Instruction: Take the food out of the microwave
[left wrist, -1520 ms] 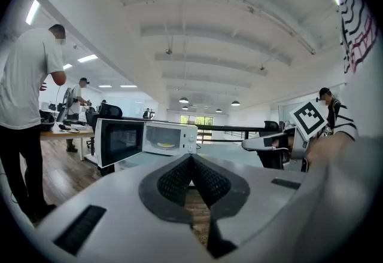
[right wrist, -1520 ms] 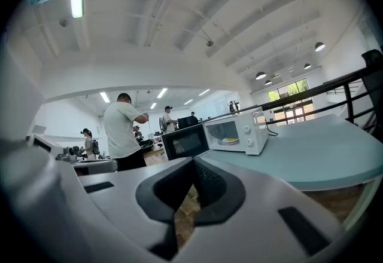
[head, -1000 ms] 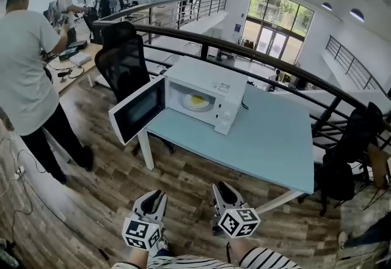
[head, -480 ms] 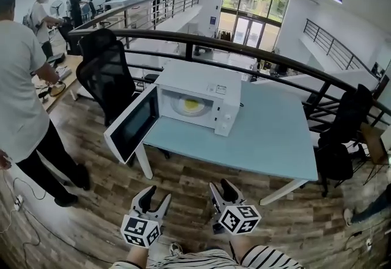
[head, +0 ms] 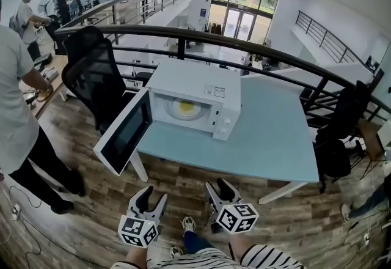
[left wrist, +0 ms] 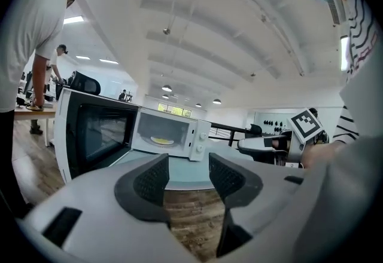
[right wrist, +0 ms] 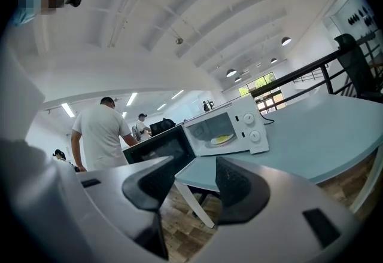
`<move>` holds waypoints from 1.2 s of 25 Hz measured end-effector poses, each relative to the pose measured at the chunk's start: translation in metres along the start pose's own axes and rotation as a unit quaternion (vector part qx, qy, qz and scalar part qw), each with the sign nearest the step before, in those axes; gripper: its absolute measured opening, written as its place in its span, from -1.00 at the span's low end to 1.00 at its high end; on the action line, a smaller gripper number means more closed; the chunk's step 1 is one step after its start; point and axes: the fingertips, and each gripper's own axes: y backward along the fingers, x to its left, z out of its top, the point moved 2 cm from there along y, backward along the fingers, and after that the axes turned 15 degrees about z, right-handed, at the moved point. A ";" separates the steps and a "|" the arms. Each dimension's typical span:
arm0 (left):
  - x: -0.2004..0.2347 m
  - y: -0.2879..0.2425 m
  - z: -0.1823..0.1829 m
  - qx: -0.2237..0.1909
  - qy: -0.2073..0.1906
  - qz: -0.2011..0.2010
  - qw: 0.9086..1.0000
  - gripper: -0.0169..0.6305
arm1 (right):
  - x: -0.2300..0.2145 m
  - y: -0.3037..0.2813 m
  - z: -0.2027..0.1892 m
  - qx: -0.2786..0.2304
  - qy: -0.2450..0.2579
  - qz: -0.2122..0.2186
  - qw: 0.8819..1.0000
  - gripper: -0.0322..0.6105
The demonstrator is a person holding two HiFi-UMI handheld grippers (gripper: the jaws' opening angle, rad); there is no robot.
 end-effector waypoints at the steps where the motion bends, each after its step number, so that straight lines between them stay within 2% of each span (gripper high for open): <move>1: 0.003 -0.009 0.002 0.001 0.002 0.002 1.000 -0.36 | -0.006 -0.008 0.003 0.001 -0.001 0.001 1.000 -0.25; 12: 0.014 -0.114 0.029 0.005 -0.007 0.013 1.000 -0.36 | -0.071 -0.087 0.037 0.006 -0.008 0.024 1.000 -0.25; 19: 0.020 -0.159 0.038 0.011 -0.003 0.019 1.000 -0.36 | -0.098 -0.118 0.047 0.013 -0.015 0.031 0.999 -0.25; 24: 0.027 -0.186 0.041 0.017 -0.006 0.010 1.000 -0.36 | -0.109 -0.138 0.050 0.014 -0.015 0.022 1.000 -0.25; 30: 0.043 -0.221 0.045 0.032 -0.012 -0.030 0.999 -0.36 | -0.119 -0.159 0.053 -0.002 -0.019 -0.019 1.000 -0.25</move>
